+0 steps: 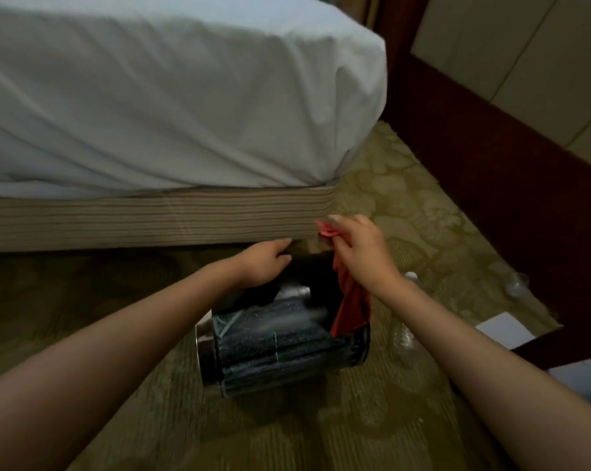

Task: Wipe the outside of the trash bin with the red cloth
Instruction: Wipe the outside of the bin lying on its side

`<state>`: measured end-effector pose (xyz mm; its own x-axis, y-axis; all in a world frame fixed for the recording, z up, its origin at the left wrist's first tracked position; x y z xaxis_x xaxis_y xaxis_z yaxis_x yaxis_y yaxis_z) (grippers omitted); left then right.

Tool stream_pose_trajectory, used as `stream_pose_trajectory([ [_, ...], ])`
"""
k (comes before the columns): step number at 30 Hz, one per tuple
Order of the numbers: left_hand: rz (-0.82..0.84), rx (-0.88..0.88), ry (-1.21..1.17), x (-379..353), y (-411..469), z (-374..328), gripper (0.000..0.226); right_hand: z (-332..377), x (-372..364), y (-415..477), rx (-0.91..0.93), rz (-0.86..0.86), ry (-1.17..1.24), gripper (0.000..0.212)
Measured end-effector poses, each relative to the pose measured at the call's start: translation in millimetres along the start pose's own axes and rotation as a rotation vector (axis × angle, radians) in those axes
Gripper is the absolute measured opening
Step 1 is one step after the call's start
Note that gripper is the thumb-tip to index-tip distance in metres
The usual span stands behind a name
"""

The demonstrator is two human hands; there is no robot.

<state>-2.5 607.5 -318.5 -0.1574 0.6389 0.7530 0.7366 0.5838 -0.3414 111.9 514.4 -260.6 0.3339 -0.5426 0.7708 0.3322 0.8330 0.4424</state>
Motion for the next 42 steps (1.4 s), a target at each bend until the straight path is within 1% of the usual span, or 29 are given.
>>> stream_pose_trajectory([
  [2,-0.088,-0.076,-0.102,16.8,-15.4,-24.9,0.046,-10.9,23.1,1.2,-0.18,-0.136,0.127,0.025],
  [3,-0.107,-0.111,-0.158,21.4,-25.6,-37.1,0.045,-15.8,31.8,-0.3,-0.286,-0.194,0.229,0.019],
  [4,-0.096,-0.151,-0.221,23.1,-37.2,-49.5,0.046,-19.6,39.0,-2.5,-0.382,-0.251,0.322,0.014],
  [6,-0.002,-0.218,-0.32,17.8,-59.0,-72.1,0.049,-20.0,50.7,-6.5,-0.535,-0.338,0.452,0.012],
  [7,0.009,-0.241,-0.307,16.6,-66.9,-80.3,0.051,-17.1,52.6,-7.5,-0.598,-0.351,0.533,0.012],
  [8,-0.03,-0.25,-0.261,19.6,-71.8,-85.2,0.053,-11.6,54.2,-7.3,-0.646,-0.351,0.606,0.012],
  [9,-0.106,-0.249,-0.209,27.0,-74.6,-87.8,0.05,-5.1,57.8,-5.8,-0.671,-0.342,0.643,0.015],
  [11,-0.265,-0.247,-0.133,49.0,-80.8,-92.0,0.031,5.8,71.7,-0.9,-0.659,-0.311,0.623,0.018],
  [13,-0.335,-0.25,-0.08,67.3,-85.4,-95.5,0.018,13.5,88.2,3.8,-0.605,-0.259,0.56,0.022],
  [14,-0.346,-0.258,-0.053,74.5,-87.8,-97.8,0.017,16.2,94.9,5.1,-0.573,-0.222,0.523,0.03],
  [16,-0.36,-0.277,0.02,87.2,-92.2,-102.8,0.019,23.2,106.2,5.7,-0.496,-0.143,0.413,0.045],
  [17,-0.361,-0.275,0.063,92.2,-93.6,-104.3,0.021,27.8,111.6,5.3,-0.453,-0.113,0.331,0.048],
  [18,-0.354,-0.265,0.109,96.1,-94.5,-105.3,0.023,32.6,116.8,5.1,-0.412,-0.09,0.236,0.046],
  [21,-0.333,-0.226,0.221,106.0,-95.8,-104.7,0.024,47.7,127.7,6.6,-0.332,-0.033,0.018,0.026],
  [24,-0.334,-0.215,0.248,117.5,-100.4,-105.7,0.027,60.5,134.0,10.2,-0.219,-0.009,-0.094,0.019],
  [26,-0.341,-0.209,0.24,126.6,-104.4,-106.2,0.027,66.5,138.6,13.1,-0.112,-0.009,-0.119,0.016],
  [27,-0.339,-0.208,0.22,131.6,-106.3,-105.8,0.027,67.6,139.7,13.9,-0.072,0.013,-0.105,0.023],
  [28,-0.335,-0.205,0.185,137.2,-107.9,-104.7,0.026,67.6,139.5,13.9,-0.044,0.059,-0.097,0.036],
  [29,-0.329,-0.198,0.143,142.7,-109.7,-103.3,0.025,68.3,139.2,13.5,-0.018,0.11,-0.121,0.05],
  [30,-0.325,-0.187,0.105,147.8,-111.4,-102.2,0.026,69.4,139.0,12.5,0.012,0.146,-0.179,0.059],
  [31,-0.321,-0.178,0.084,151.5,-112.5,-101.9,0.028,71.0,139.1,12.1,0.041,0.16,-0.238,0.058],
  [32,-0.315,-0.173,0.082,154.0,-112.9,-102.0,0.031,73.1,140.1,13.0,0.062,0.149,-0.258,0.05],
  [34,-0.293,-0.17,0.106,155.9,-112.6,-102.7,0.035,76.3,143.6,17.0,0.062,0.098,-0.158,0.032],
  [36,-0.26,-0.164,0.119,157.0,-112.4,-102.2,0.031,77.6,147.0,20.2,0.018,0.059,0.039,0.027],
  [38,-0.246,-0.162,0.108,160.7,-113.6,-101.9,0.027,77.9,151.3,21.5,-0.07,0.016,0.307,0.021],
  [40,-0.272,-0.166,0.069,168.9,-116.4,-102.1,0.027,75.9,150.6,20.9,-0.169,0.0,0.526,0.02],
  [42,-0.32,-0.177,0.035,179.5,-119.6,-102.9,0.027,73.6,147.5,20.1,-0.251,0.023,0.644,0.021],
])
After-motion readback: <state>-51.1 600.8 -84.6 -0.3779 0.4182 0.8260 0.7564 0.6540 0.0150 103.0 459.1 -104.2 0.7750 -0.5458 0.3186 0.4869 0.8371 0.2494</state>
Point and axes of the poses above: each hand's wrist, its own y-axis towards the middle knuckle, its own x-axis out of the back of the hand, z = x × y, the point moved 8 cm from there along y, towards the middle knuckle, and after that the axes turned 8 degrees about x, right-handed, at the moved point
